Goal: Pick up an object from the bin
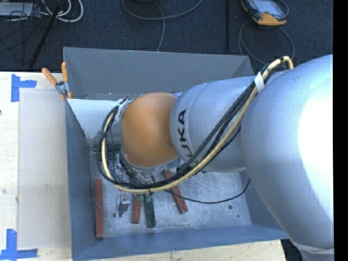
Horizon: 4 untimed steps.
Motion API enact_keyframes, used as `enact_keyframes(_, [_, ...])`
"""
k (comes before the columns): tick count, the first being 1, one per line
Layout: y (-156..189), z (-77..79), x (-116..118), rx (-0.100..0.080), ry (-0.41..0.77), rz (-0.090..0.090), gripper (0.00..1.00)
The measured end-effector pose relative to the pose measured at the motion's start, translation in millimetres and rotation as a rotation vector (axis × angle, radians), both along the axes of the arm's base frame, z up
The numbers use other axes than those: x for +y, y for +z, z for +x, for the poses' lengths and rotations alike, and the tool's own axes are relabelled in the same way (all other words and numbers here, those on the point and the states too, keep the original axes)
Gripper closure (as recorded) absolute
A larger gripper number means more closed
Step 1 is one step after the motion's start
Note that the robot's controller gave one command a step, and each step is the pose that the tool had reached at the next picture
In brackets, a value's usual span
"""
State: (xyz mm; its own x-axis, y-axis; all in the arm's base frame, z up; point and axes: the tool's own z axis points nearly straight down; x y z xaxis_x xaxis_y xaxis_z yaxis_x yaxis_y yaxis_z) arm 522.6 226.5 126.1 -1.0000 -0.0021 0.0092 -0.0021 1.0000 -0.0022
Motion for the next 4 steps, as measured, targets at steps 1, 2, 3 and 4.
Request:
enact_keyframes(1, [4.1, 2.3, -1.0, -0.007, -0.004, 0.001, 0.00])
enact_keyframes(2, [-2.0, 5.3, -41.0, -0.007, 0.203, 0.005, 0.00])
enact_keyframes(3, [-2.0, 22.7, -88.6, -0.009, 0.330, 0.001, 0.00])
enact_keyframes(4, [-7.8, 8.5, -88.6, -0.007, 0.537, 0.005, 0.00])
